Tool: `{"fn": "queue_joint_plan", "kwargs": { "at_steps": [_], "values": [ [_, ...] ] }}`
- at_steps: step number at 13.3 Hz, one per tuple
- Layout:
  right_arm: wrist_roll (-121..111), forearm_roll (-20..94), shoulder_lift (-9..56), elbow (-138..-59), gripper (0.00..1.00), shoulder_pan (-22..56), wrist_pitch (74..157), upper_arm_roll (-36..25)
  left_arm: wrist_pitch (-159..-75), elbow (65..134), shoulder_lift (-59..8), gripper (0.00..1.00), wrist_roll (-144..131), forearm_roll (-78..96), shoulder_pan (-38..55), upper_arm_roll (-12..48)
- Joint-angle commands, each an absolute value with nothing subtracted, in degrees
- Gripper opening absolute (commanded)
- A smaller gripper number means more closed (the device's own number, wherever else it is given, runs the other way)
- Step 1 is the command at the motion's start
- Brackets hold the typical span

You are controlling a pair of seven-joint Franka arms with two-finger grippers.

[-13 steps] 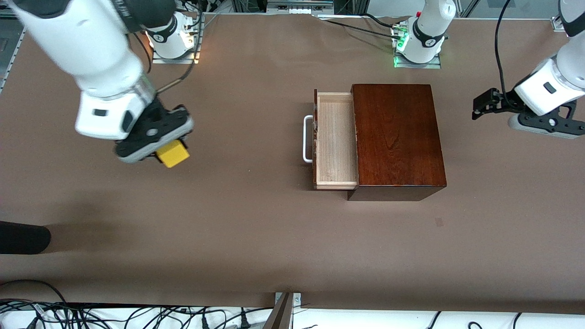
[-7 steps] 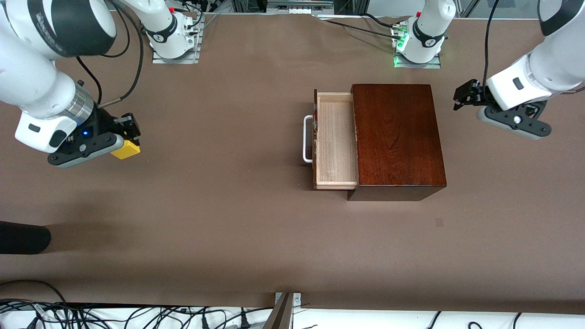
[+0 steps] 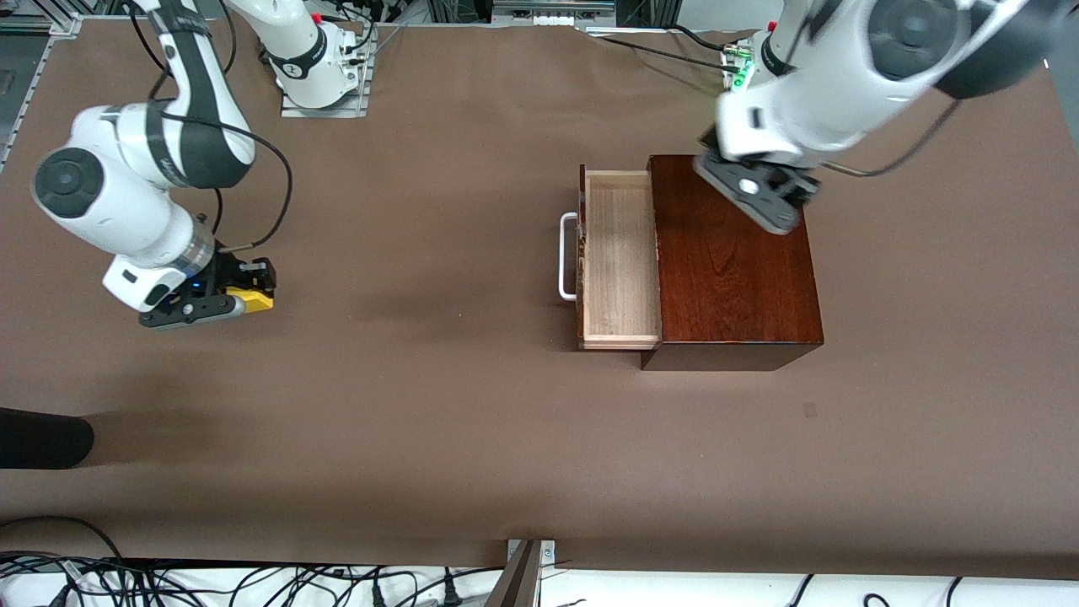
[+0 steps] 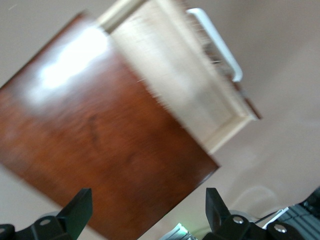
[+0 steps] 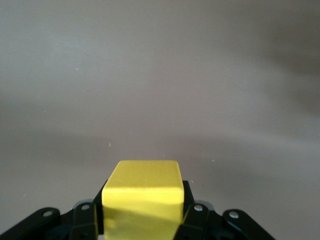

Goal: Open drawer, take yellow block, close drawer
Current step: 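Place the cube with the right gripper while the left gripper pushes the drawer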

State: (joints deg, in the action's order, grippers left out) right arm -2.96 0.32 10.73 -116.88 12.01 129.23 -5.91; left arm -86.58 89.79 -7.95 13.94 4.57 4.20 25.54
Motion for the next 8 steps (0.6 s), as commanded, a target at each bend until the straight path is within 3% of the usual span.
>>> {"fn": "queue_joint_plan", "kwargs": {
  "at_steps": [1,3,8],
  "values": [
    [0.2,1.6,10.4,-125.6,0.00,11.0,139.8,-5.4,-92.5,84.9,-14.9,1.00,17.0,4.8,3.5,30.9],
    [0.4,3.9,12.5,-129.7,0.00,9.9,147.6,-5.3,-102.0,85.8,-18.7,1.00,23.4,3.9,4.5,34.2],
    [0.3,10.5,16.3,-130.9,0.00,10.0,148.9,-4.7,-113.9,87.1,-25.8,1.00,37.5,3.6,9.7,34.3]
  ]
}}
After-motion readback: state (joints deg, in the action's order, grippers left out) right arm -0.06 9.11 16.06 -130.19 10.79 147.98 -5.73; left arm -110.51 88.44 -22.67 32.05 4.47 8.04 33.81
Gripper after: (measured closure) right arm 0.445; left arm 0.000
